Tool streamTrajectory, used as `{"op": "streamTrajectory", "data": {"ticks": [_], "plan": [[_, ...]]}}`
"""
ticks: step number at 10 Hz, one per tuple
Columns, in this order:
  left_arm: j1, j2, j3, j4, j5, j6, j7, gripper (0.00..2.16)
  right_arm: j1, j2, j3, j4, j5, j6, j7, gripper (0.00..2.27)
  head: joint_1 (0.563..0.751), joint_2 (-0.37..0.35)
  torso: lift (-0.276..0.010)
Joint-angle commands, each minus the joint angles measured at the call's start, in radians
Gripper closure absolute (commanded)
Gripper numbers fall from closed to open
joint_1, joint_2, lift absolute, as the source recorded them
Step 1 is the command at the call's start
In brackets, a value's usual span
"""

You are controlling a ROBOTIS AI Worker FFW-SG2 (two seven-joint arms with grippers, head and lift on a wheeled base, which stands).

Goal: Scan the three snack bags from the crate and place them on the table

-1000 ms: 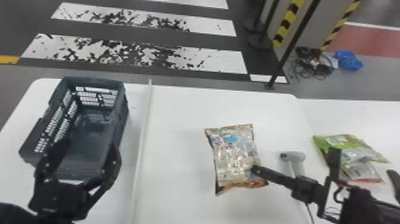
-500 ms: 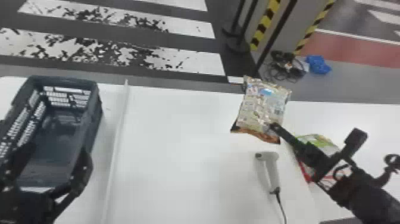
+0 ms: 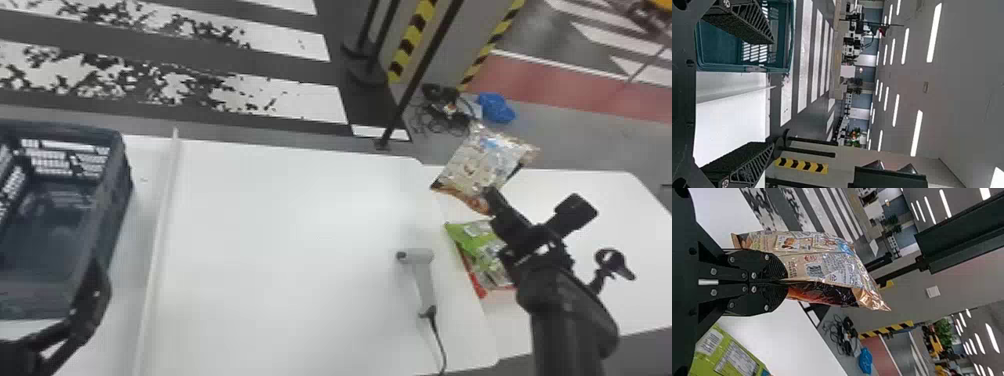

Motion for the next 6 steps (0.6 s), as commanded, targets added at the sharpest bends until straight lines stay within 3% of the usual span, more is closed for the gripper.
{"op": "streamTrajectory", "data": {"ticks": [1, 5, 6], "plan": [[0.005, 0.0, 0.003, 0.002, -0.002, 0.0, 0.0, 0.07, -0.088, -0.027, 0.052, 0.147, 0.106, -0.11, -0.039, 2.19, 0.695, -0.35, -0.037], [0.015, 0.003, 0.003, 0.003, -0.002, -0.025, 0.001, 0.07, -0.164, -0.04, 0.189, 0.385, 0.289, -0.304, -0.265, 2.19, 0.695, -0.35, -0.037], [0.015, 0.005, 0.003, 0.002, -0.001, -0.034, 0.0, 0.07, -0.168, -0.04, 0.192, 0.406, 0.304, -0.288, -0.298, 2.19, 0.695, -0.35, -0.037]]}}
